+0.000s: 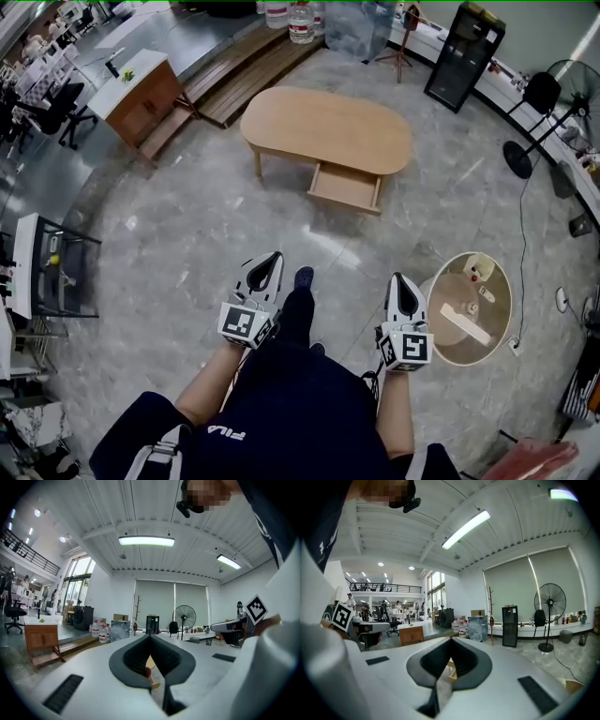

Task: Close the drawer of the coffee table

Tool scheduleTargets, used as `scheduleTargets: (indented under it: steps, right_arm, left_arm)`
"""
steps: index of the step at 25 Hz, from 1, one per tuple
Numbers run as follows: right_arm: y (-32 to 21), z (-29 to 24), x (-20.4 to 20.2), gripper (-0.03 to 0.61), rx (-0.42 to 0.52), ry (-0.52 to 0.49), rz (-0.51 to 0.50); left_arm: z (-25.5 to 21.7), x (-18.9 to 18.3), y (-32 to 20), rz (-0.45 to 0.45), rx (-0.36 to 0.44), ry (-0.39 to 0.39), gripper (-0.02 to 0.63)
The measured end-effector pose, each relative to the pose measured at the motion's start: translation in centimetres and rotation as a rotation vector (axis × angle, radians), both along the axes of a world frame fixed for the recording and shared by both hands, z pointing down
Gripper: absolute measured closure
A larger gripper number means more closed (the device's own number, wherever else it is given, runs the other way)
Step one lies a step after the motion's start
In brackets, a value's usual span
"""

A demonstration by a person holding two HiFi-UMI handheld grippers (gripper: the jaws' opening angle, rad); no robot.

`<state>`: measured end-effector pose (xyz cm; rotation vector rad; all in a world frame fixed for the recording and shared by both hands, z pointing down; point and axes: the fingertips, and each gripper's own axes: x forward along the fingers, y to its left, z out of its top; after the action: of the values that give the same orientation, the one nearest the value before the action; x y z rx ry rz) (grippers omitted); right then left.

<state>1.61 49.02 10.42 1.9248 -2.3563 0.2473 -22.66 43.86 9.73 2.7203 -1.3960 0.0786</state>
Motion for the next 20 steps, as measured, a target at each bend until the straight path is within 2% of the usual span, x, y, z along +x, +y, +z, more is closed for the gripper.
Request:
scheduleTargets:
  steps: [10,20]
  right_arm:
    - [-13.8,-0.1,0.3,0.552,-0.026,0.008,0.012]
    - [-26.4,-1.4,0.9,0.552,-0.024,-0.005,0.082]
  left_arm:
    - [-0.1,-0.1,-13.9,0.005,-0.023,0.024,0.589]
    - [-1.2,-0.8,-27.7,0.055,-0.01,0.028,0.589]
